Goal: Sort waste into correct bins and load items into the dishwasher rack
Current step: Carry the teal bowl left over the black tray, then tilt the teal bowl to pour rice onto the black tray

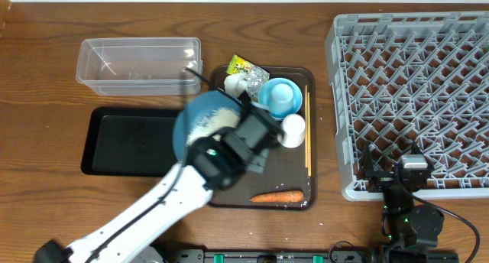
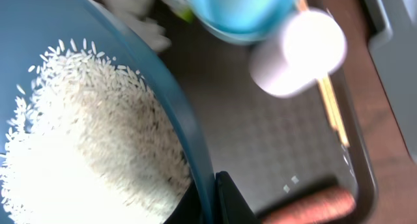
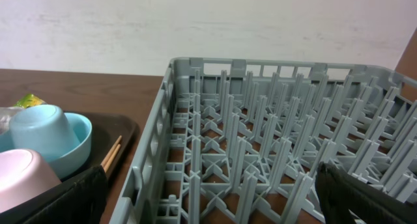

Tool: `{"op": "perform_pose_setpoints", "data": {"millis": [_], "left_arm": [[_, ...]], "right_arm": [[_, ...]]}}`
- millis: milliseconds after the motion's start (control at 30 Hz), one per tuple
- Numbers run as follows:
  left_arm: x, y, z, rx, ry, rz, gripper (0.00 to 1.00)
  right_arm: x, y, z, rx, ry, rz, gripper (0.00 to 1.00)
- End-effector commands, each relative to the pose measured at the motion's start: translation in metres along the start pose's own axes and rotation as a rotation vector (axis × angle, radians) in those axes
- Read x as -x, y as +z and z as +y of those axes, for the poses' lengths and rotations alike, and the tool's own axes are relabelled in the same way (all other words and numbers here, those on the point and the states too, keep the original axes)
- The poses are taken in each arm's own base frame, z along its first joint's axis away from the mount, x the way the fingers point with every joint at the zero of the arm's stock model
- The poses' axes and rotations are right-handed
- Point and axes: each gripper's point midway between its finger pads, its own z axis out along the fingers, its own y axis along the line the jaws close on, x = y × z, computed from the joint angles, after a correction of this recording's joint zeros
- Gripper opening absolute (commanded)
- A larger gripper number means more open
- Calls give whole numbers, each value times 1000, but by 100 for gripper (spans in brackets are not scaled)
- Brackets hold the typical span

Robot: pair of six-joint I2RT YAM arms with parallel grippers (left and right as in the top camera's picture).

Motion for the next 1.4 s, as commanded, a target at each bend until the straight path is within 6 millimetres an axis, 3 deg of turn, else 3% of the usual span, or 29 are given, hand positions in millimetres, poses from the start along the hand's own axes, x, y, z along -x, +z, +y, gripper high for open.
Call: {"op": "perform_pose_setpoints", "data": {"millis": [0, 233, 333, 600, 800, 1200, 1367], "left_arm": [[23, -13, 31, 41, -96, -66, 6], [40, -9, 83, 51, -333, -84, 6], [47, -9, 95, -4, -404, -85, 6], [66, -17, 115, -224, -559, -108, 6], [70, -30, 122, -393, -638, -103, 6], [72, -59, 162, -574, -810, -151, 6], [74, -71, 170, -653, -842, -175, 6]], "right_arm": [[-1, 0, -3, -15, 15, 0, 99], [-1, 0, -3, -15, 15, 0, 99], [-1, 0, -3, -15, 15, 0, 99], [-1, 0, -3, -15, 15, 0, 99], [-1, 0, -3, -15, 15, 0, 99], [-1, 0, -3, -15, 15, 0, 99], [-1, 0, -3, -15, 15, 0, 99]]}}
